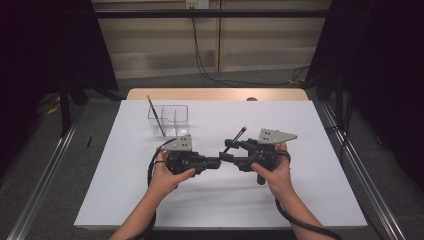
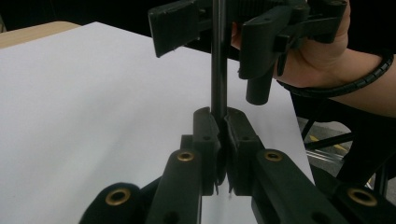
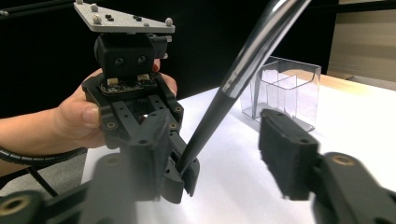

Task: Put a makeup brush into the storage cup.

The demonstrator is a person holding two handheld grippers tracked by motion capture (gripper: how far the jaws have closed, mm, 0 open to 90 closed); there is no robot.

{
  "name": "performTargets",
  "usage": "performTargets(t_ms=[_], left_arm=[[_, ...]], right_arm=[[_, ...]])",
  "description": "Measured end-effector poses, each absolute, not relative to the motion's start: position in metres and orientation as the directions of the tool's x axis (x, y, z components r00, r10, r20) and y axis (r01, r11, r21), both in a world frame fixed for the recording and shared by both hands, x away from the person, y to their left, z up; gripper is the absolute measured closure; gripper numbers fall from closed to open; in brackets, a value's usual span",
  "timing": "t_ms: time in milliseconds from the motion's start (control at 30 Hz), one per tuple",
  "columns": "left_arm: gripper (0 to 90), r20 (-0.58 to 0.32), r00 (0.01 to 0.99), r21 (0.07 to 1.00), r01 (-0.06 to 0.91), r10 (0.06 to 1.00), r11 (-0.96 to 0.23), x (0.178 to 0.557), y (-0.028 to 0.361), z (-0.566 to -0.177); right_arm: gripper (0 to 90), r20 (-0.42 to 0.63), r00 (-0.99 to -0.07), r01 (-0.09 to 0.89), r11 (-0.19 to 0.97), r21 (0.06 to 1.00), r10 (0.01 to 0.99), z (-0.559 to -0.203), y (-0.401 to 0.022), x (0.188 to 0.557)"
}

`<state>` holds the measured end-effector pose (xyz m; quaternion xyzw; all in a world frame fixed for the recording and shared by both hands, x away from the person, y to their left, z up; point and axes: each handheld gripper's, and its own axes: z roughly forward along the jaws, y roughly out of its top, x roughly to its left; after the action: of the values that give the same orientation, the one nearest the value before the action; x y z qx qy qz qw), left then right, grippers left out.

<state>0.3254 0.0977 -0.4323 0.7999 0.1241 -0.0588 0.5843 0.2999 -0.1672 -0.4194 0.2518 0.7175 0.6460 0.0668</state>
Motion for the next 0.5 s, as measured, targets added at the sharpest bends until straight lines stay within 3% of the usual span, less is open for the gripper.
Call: performTargets(t_ms=[333, 500], left_arm=[[84.1, -0.260, 0.955, 0.915, 0.291, 0.143, -0.280, 0.3273, 0.0973, -0.4346], [84.0, -0.271, 0.951, 0.908, 0.304, 0.148, -0.290, 0.3280, 0.0946, -0.4352]], right_arm=[[76.3, 0.250, -0.869, 0.293, 0.039, 0.955, 0.427, -0.4196, -0.1657, 0.3004], [77.9, 0.261, -0.868, 0.306, 0.041, 0.951, 0.423, -0.4195, -0.1653, 0.3019]])
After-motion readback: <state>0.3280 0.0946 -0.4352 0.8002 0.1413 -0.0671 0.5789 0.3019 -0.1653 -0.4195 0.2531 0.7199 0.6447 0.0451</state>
